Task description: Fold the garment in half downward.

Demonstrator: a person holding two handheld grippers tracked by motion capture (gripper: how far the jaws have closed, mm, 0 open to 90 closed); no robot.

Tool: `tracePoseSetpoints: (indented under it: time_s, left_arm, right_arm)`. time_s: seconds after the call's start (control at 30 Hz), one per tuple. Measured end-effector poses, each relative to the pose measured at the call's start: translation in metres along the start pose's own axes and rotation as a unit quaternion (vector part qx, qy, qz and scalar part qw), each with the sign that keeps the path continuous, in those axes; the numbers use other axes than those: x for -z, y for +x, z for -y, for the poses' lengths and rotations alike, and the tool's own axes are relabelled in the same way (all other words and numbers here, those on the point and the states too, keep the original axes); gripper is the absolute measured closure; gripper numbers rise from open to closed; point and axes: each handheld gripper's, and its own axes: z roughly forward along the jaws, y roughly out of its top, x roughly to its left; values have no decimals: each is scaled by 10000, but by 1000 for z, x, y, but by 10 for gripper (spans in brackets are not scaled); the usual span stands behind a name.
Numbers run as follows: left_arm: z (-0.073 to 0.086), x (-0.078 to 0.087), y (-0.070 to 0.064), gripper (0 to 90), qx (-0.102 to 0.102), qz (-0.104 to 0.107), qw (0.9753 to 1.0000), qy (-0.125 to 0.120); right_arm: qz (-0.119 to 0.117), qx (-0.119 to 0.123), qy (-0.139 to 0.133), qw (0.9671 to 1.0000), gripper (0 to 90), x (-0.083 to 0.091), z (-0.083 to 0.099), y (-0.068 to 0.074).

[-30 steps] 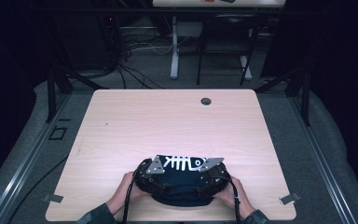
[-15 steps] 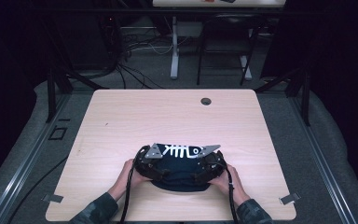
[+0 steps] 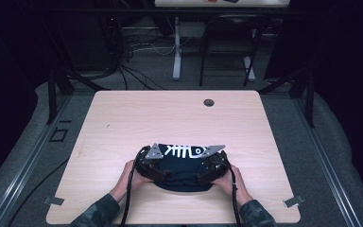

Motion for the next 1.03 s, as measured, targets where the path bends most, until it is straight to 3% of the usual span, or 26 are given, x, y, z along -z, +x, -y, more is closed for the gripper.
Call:
tracePoseSetpoints:
  time_s: [0.13,0.23,0.33,0.53,0.73,0.83,1.03]
  left_arm:
    - [1,4,4,6,161,-50,9998,-100]
    - [1,12,5,0,185,-83,9996,-214]
    - [2,20,6,0,240,-75,9993,-294]
    - [11,33,12,0,414,-142,9984,-364]
    - [29,39,19,0,608,-239,9977,-199]
    - [40,41,22,0,736,-281,9968,-148]
    - [57,42,30,0,900,-416,9951,42]
  right_arm:
    - [-35,-74,-65,9999,0,0,1,-3]
    - [-55,-173,-215,9996,0,2,3,-6]
    - [-162,-311,-550,9979,0,11,5,-11]
    - [-163,-514,-752,9957,0,32,16,-17]
    - [101,-552,-659,9962,0,50,29,-25]
    - [106,-659,-544,9963,0,52,37,-30]
    - [218,-646,-239,9974,0,54,51,-34]
